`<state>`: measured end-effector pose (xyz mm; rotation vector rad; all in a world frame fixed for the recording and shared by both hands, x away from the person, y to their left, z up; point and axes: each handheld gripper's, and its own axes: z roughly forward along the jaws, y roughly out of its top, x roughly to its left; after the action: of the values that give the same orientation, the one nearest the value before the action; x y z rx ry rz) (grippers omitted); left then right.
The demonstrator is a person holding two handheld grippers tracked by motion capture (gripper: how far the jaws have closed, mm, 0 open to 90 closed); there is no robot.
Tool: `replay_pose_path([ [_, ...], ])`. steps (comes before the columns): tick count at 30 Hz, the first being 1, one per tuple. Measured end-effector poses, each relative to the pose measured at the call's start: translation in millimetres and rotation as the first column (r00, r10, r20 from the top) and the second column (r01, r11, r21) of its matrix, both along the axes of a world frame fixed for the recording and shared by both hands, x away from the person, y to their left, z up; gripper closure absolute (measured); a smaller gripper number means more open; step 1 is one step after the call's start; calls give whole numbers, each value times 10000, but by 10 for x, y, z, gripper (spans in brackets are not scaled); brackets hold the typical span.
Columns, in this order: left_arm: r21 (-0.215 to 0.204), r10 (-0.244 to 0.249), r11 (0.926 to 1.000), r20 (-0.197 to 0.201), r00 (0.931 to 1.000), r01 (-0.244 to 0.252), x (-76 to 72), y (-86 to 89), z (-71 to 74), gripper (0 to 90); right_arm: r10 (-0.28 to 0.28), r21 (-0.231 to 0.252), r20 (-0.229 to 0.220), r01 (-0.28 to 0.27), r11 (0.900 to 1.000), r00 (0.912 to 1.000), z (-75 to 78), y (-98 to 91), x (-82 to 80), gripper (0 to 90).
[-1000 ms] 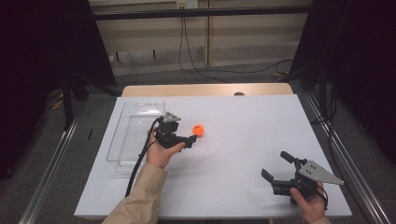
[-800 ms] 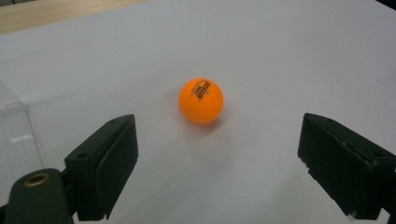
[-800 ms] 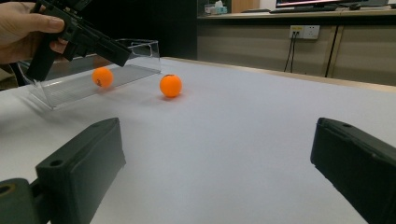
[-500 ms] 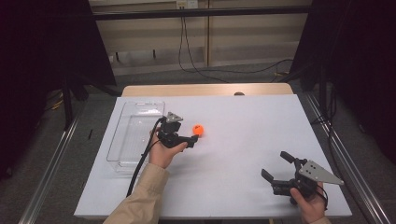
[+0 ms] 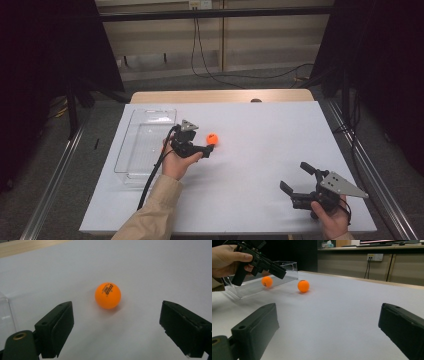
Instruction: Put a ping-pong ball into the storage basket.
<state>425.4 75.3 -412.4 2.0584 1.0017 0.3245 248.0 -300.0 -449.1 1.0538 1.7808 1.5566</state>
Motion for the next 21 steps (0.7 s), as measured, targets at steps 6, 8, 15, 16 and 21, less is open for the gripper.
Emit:
replay_pose_path([
  [6, 63, 2, 10000, -27, 10000, -2, 19, -24, -35, 123, -33, 56, -18, 33, 10000, 10000, 1, 1, 0, 20],
  [8, 109, -26, 9999, -29, 10000, 27, 25, -30, -40, 123, -21, 33, -15, 21, 10000, 10000, 0, 0, 0, 20],
  [15, 169, -32, 9999, -13, 10000, 32, 44, -57, -52, 123, -11, 22, -7, 11, 10000, 10000, 0, -3, -1, 20],
  [16, 130, -14, 9999, -12, 10000, 14, 48, -61, -57, 123, -21, 36, -12, 21, 10000, 10000, 0, -2, -1, 20],
  [21, 232, 47, 9997, -44, 10000, -46, 74, -66, -88, 123, -18, 38, -8, 18, 10000, 10000, 1, -2, -1, 20],
])
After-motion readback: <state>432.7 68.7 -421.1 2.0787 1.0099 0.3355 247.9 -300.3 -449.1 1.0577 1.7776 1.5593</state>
